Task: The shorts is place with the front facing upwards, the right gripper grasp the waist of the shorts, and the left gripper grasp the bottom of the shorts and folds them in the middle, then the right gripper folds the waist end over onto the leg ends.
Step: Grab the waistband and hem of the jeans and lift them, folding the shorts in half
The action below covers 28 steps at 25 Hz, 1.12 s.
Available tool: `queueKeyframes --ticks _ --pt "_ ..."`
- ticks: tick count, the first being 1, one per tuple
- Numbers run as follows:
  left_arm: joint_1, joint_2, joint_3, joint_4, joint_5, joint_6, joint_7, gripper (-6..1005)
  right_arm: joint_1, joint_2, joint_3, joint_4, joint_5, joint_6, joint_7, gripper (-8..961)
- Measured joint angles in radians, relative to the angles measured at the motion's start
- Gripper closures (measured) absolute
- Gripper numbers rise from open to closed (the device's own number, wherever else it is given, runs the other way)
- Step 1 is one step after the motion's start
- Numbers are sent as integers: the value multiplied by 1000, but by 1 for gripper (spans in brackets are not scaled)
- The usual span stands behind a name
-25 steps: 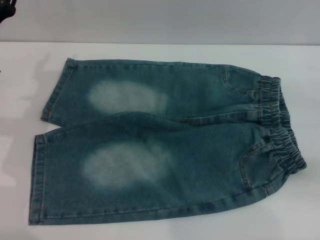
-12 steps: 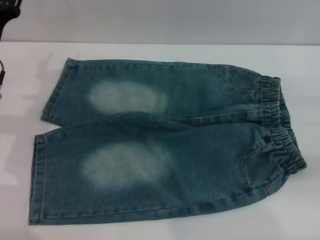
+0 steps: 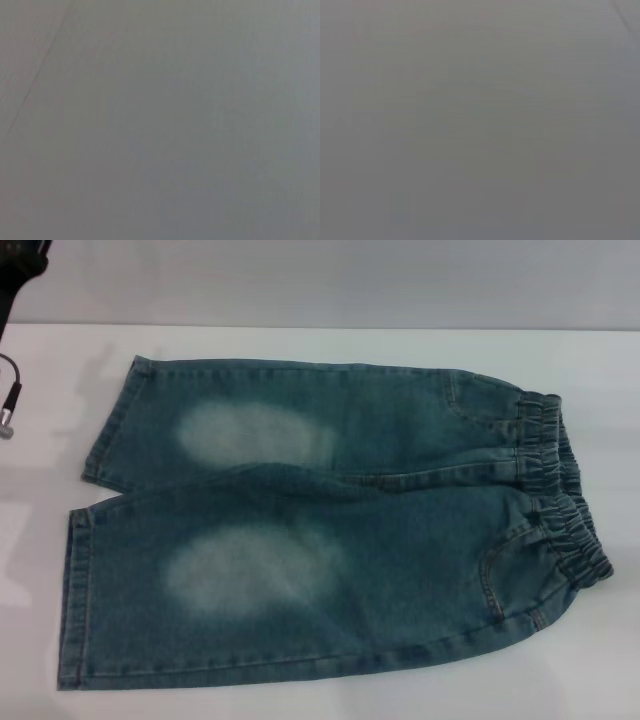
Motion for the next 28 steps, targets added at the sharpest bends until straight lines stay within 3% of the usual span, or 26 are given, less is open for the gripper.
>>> queueKeyframes --ticks 2,5,10,11,12,14,15,16,19,20,23,27,28 --pt "0 8 8 11 2 0 -53 233 0 0 1 -2 -9 0 1 508" --pt "-1 50 40 48 48 -7 -198 233 -2 -1 2 2 -10 6 10 508" --pt "-31 179 61 131 325 -52 -611 234 -10 -11 6 13 -11 19 30 508" --pt "-42 220 53 159 437 -47 -755 233 -11 -14 10 18 -11 20 30 508" --pt "-43 229 49 168 469 -44 -791 233 -13 -17 12 25 -10 21 30 508" --pt "-43 266 14 218 634 -16 -960 233 -16 -24 14 35 -7 21 28 508" --pt "-43 266 14 218 634 -16 -960 233 -16 -26 15 38 -5 22 27 508" --pt "-31 293 -67 261 804 41 -1161 233 -17 -27 17 40 -4 23 25 508" --pt "-20 305 -174 289 961 105 -1367 233 -19 -33 35 44 -3 26 21 508" --pt "-20 305 -174 289 961 105 -1367 233 -19 -35 46 47 -3 31 20 508" --pt "5 306 -293 344 1195 195 -1573 234 -18 -45 73 53 -4 58 18 507" --pt "8 307 -318 340 1273 233 -1624 234 -15 -54 96 54 -4 84 3 507" --pt "13 311 -346 336 1344 276 -1670 234 -9 -60 123 58 -3 87 -23 507"
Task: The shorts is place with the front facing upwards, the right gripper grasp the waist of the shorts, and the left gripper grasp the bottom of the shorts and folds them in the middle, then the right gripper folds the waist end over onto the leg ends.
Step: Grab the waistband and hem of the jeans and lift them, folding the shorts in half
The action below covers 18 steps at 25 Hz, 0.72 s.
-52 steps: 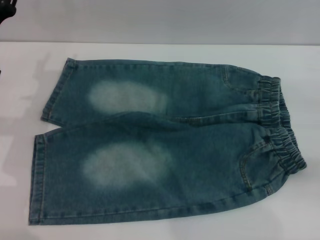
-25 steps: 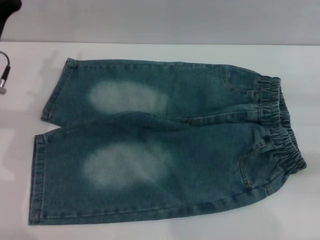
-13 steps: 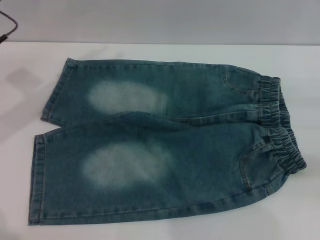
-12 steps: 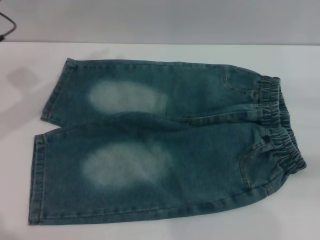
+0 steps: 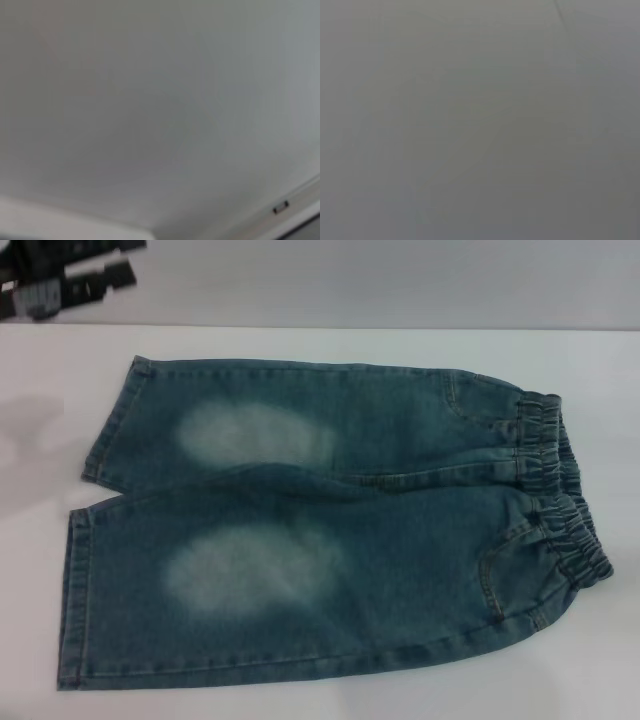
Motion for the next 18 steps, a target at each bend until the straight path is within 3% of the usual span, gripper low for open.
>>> queueKeyframes --ticks 7,10,13,18 --pt "13 9 -45 0 139 86 -105 233 25 -15 50 16 1 13 -46 507" --pt "31 28 -112 8 265 166 -211 233 41 -24 75 18 0 33 -58 507" --pt "37 36 -124 6 343 184 -236 234 49 -28 76 18 2 46 -79 507" --pt "41 33 -126 -17 435 213 -225 234 67 -37 113 35 2 53 -128 507"
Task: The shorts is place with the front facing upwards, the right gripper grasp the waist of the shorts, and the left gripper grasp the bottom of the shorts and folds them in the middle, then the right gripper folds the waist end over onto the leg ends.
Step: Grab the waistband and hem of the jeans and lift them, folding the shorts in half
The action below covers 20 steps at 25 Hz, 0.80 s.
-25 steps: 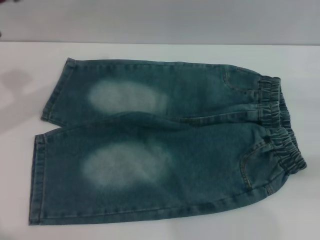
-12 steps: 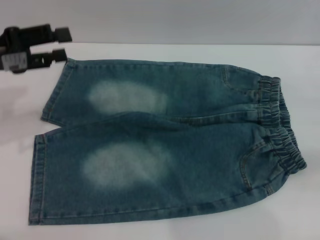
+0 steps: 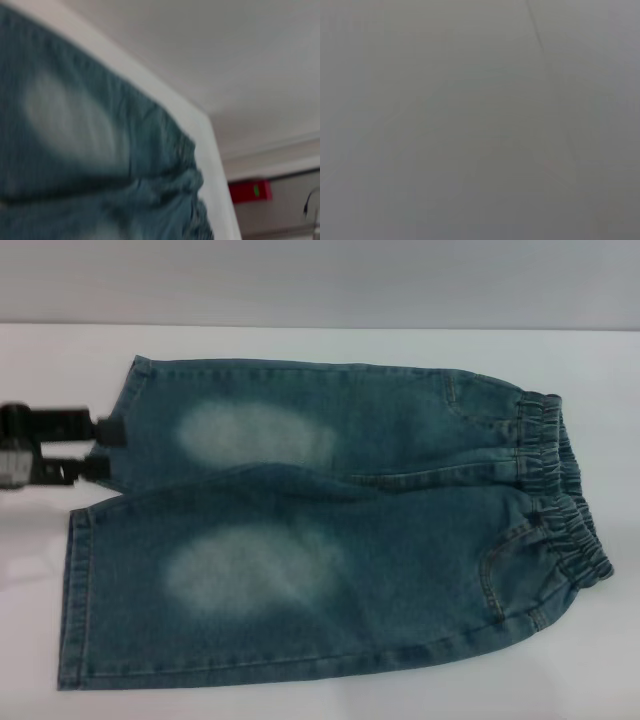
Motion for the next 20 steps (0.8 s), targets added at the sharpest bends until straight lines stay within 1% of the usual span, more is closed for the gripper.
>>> queueKeyframes --ticks 2,4,7,8,9,10,12,13,20 --pt "-1 -3 0 -3 19 10 1 234 3 -3 18 0 0 5 -2 507" --pt "-3 -15 0 -5 83 58 -1 234 3 -3 32 -1 2 9 -2 507" --pt "-3 -17 1 -5 99 78 -4 233 4 -5 49 -3 2 16 -3 507" --pt "-3 -24 2 -5 134 112 -9 233 4 -5 52 -4 2 19 -3 507" --pt "-3 -26 2 -5 148 118 -13 233 4 -5 53 -4 2 23 -3 507" --pt "-1 -34 2 -6 185 126 -24 233 4 -5 53 -4 2 27 -3 507" --pt "-1 -35 2 -6 195 127 -26 233 4 -5 53 -5 2 31 -9 507" --pt "3 -42 1 -6 238 130 -33 233 4 -6 53 -5 2 32 -14 507" --pt "9 -43 -1 -8 325 131 -55 233 4 -6 53 -3 -1 35 -24 507"
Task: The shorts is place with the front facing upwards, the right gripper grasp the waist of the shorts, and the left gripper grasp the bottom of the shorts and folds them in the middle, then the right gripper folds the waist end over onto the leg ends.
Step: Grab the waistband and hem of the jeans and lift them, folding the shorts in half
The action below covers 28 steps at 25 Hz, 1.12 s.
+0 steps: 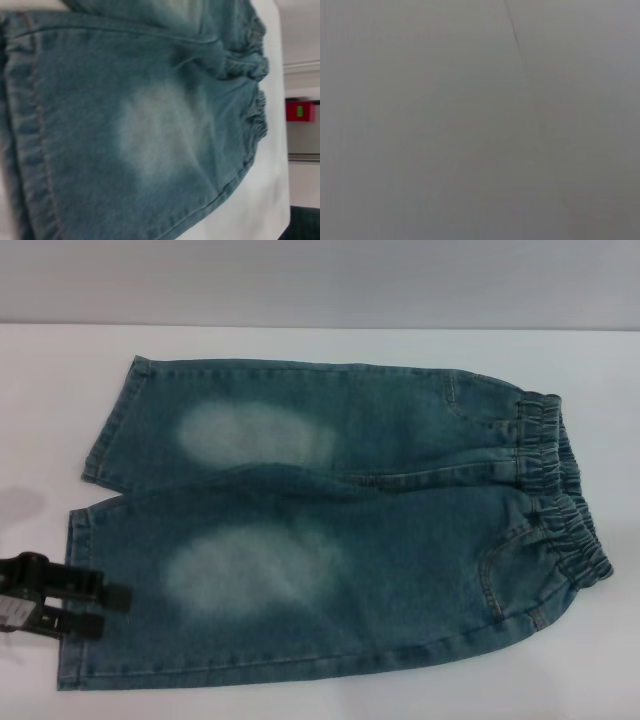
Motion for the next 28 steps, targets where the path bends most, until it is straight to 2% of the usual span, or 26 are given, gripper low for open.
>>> queueKeyframes --ticks 9,18,28 --pt "5 5 -4 -11 89 -14 -10 234 0 0 0 2 -3 3 -1 507" --pt "37 8 -54 -11 154 -29 -15 234 5 -9 -2 -2 -6 11 -1 508" --pt "38 3 -61 -11 215 -79 -28 233 15 -11 -8 2 -6 14 -3 508"
